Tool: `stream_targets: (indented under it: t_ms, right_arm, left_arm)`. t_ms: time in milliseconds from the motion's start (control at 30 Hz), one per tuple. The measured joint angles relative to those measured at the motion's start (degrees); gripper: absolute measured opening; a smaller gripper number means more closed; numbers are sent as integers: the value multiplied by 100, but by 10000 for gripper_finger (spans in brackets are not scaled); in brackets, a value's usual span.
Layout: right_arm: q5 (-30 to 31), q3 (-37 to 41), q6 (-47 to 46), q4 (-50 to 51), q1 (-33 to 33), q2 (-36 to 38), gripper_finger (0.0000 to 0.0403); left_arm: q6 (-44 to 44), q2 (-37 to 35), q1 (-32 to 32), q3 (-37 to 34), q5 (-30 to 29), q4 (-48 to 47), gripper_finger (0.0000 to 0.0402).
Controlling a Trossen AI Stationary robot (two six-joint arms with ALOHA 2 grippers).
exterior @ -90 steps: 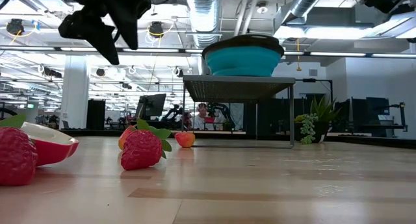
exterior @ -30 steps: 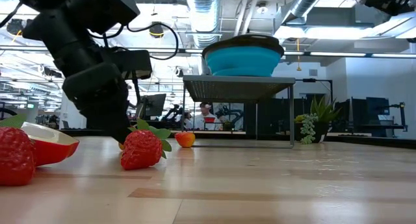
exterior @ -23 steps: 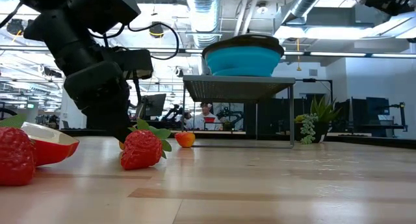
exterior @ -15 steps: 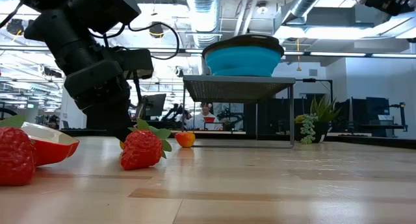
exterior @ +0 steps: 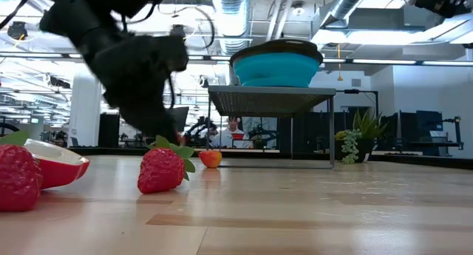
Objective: Pick & Place Fruit
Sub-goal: Put the peach into the strainer bowl
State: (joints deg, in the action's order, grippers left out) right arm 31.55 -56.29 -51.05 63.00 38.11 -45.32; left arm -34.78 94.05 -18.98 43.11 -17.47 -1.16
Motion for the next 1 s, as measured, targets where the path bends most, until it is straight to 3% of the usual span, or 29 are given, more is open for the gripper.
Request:
stream_targets:
  t_ms: [200,367,533,767,1000]
  right_arm:
    - [0,0,-1,-34,2,2,0]
    - [0,0,-1,-79,0,0,0]
    - [0,0,-1,-93,1,2,0]
    - [162,0,-1,-116,2,2,0]
    - [657,0,1,-291,-2,0,0]
  left_arm:
    - [286,-406,134,388,-117,44,140]
    - [328,-1119,492,535,-688,82,140]
    - [953,-1916,856,569,-953,476,140]
    - [1769,-2589,1414,573,-973,1080,140]
    - [1984,-2548,2068,573,-733,1642,140]
